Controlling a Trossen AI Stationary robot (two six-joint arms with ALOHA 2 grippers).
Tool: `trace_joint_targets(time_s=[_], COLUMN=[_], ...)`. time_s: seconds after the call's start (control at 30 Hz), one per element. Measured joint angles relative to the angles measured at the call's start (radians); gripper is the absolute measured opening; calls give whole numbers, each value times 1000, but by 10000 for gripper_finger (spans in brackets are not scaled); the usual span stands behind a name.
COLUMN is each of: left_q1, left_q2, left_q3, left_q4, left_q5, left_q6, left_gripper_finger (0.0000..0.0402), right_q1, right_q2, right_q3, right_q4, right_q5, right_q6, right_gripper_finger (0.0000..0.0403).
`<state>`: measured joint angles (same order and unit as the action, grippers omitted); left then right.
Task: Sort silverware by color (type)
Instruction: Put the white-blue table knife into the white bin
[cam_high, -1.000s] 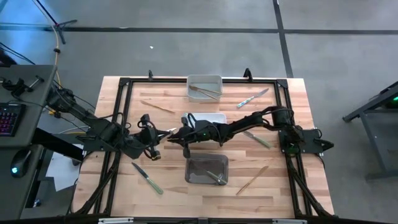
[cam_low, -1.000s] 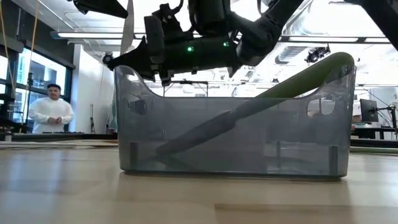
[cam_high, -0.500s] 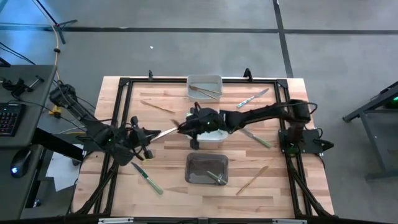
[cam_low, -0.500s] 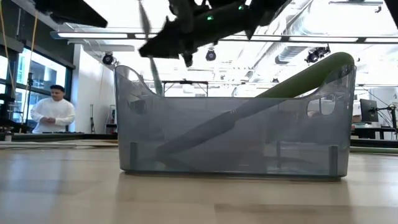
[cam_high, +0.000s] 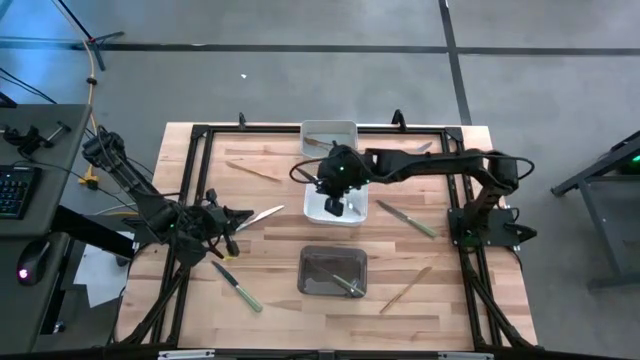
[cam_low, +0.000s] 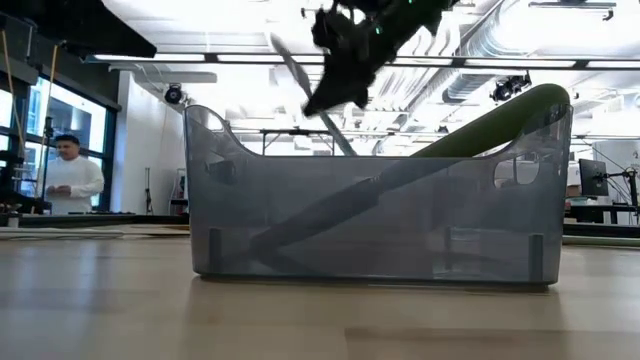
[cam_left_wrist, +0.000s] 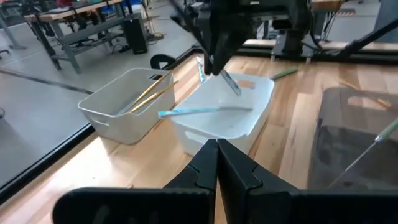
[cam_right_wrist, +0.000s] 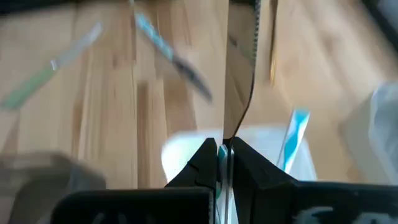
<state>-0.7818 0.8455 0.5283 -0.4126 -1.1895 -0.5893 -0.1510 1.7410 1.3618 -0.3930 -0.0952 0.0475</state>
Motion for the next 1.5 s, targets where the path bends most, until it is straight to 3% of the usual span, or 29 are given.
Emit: trace_joint_targets(time_s=[0.37,1.37,1.5], left_q1=[0,0,3], left_q2=[0,0,2], left_q3=[-9,-11,-103], left_q4=[0,4,100], left_q5=[6,8,11], left_q6=[-5,-22,-64], left_gripper_finger=[0,0,0], right_q1=[-65,-74,-54], right_q2=[124,197,152], right_q3=[-2,-2,-2], right_q4=[-99,-148,-112], right_q5=[-124,-114,-74], right_q6=[1,-28,-83], right_gripper_finger=[1,5,5])
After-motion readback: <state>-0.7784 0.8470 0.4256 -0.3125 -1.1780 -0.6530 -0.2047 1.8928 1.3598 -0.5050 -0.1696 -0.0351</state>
